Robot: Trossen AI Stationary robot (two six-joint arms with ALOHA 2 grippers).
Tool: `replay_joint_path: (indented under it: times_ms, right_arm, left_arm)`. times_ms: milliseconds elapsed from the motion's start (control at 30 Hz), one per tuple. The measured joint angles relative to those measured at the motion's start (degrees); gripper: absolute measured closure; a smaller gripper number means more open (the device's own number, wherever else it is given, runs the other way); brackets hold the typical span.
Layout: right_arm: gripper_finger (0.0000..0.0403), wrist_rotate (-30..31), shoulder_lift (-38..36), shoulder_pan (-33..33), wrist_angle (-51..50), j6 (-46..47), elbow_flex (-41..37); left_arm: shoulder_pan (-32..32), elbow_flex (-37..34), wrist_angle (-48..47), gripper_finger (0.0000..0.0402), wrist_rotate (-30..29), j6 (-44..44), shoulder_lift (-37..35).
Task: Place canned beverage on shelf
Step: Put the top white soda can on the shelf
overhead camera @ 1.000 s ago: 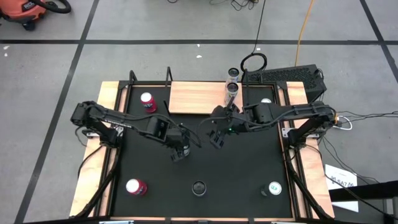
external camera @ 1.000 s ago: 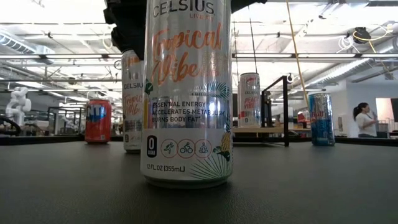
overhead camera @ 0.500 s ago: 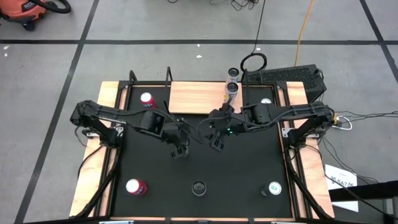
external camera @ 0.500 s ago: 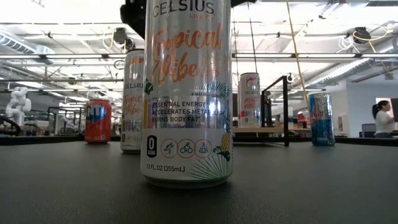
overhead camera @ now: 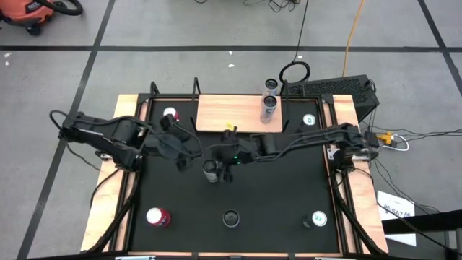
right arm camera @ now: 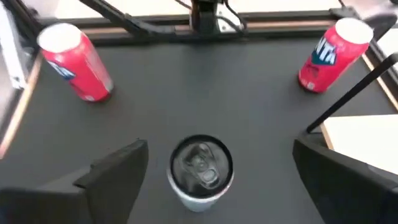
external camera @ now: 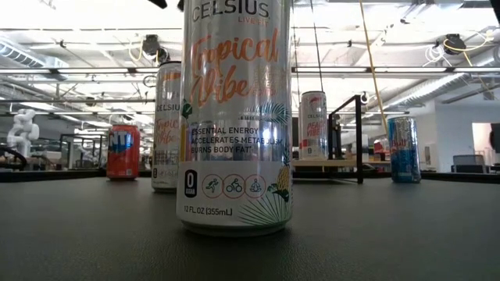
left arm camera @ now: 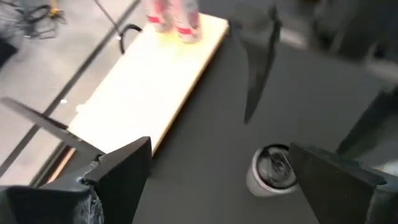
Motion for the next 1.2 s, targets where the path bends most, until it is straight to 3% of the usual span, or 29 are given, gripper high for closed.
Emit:
replay_joint_path:
  times_ms: [133,633,767,1067,1200]
  right_arm:
    - [0.0008,-0.2,2.6,-0.4,-0.1,0.0,0.0]
    - [0.0014,-3.2,8.3,-1.1,1.8,6.7,0.1]
    - [0.0046,-3.4,9.4,-1.4,2.3,7.3,0.0]
    - [0.0160,-6.3,9.9,-1.8,1.7,7.5,0.1]
    - [0.0166,-7.7,8.6,-2.3,-0.1,7.4,0.0]
  left_arm:
    - [-0.9,0.0,-1.1,0.0027,-2.9,-1.7,-0.5]
    - [-1.8,-0.1,-4.2,0.0027,-5.0,-3.2,-0.4]
    - [-1.7,-0.1,-4.4,0.0027,-5.2,-3.2,-0.4]
    - [-1.7,-0.1,-4.4,0.0027,-5.2,-3.2,-0.4]
    - [-1.7,-0.1,-4.4,0.0027,-5.8,-3.2,-0.4]
